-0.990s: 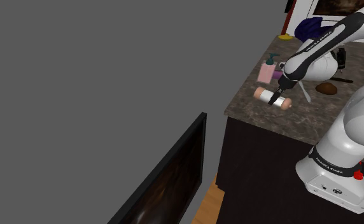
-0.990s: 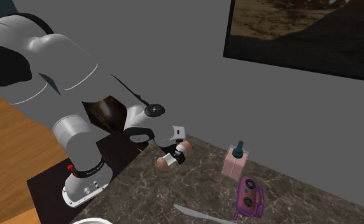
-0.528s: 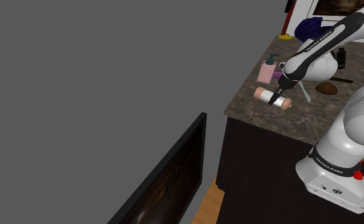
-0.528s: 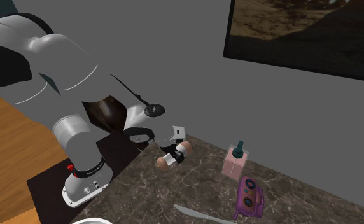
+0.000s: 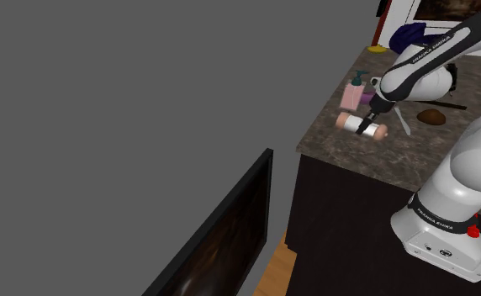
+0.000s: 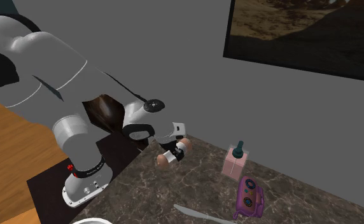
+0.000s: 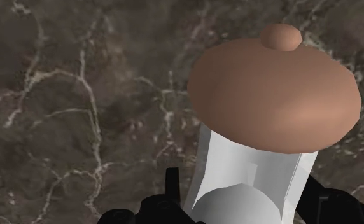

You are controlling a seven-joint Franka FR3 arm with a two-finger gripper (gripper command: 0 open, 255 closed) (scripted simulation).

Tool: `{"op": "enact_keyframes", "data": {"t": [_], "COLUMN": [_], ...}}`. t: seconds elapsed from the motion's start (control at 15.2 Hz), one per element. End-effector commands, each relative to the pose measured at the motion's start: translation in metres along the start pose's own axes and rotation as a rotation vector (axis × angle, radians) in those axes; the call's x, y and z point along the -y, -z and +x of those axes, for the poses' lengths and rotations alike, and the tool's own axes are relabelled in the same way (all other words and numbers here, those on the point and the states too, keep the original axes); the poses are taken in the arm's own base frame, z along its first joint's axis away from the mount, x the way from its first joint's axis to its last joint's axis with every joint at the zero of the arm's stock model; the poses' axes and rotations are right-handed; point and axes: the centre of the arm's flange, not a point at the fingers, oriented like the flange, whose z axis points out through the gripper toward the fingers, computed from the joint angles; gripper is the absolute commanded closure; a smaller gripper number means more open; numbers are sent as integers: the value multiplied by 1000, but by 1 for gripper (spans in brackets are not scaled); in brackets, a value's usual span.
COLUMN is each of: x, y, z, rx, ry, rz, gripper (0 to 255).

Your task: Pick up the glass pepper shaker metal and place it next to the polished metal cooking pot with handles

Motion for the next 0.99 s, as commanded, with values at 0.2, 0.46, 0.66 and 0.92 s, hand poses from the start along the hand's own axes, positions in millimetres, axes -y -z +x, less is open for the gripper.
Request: {"op": "enact_keyframes", "data": {"t": [0.2, 0.46, 0.66, 0.92], "x": [0, -1, -1, -1], "y": [27, 47, 63, 83], "z": [6, 11, 15, 20], "rx": [1, 1, 1, 1], "ry": [0, 0, 0, 0], "rz": [-1, -1, -1, -1], "gripper": [255, 255, 255, 255]}}
